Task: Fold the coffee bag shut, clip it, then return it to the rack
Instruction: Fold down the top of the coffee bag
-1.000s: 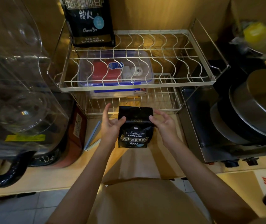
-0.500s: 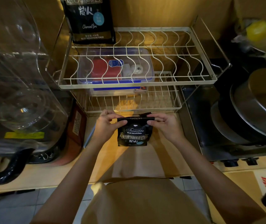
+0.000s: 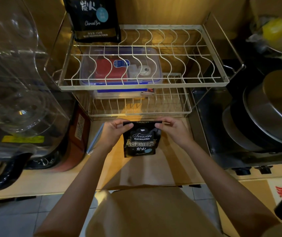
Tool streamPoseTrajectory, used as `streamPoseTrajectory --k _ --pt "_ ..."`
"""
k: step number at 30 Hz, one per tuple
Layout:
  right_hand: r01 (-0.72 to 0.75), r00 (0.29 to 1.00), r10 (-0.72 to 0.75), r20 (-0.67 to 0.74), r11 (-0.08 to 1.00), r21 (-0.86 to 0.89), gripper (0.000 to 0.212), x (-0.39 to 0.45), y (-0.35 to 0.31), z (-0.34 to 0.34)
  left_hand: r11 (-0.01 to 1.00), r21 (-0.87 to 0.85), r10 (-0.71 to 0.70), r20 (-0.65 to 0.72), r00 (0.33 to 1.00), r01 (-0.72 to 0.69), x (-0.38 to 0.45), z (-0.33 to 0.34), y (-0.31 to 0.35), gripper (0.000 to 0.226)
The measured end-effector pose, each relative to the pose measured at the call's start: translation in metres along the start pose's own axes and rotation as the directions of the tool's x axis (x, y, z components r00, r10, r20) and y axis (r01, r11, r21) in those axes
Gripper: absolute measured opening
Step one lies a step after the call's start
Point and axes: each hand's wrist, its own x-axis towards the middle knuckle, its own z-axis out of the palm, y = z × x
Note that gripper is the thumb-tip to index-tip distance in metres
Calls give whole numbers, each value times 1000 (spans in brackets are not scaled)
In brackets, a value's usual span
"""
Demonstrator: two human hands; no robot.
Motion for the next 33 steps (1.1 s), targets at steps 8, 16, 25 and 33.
streamPoseTrajectory --k 8,16,25,33 --pt "-156 988 156 18 966 208 52 -15 29 9 662 713 61 256 965 -231 9 12 32 32" --pt "-122 992 120 -43 992 -29 35 -25 58 18 398 800 160 421 893 -448 21 62 43 29" --pt "-18 988 -41 -149 927 -374 14 -23 62 37 531 772 270 236 933 -349 14 64 31 19" --pt "-30 968 -59 -243 937 -348 35 -14 62 39 645 705 301 121 946 -295 3 61 35 19"
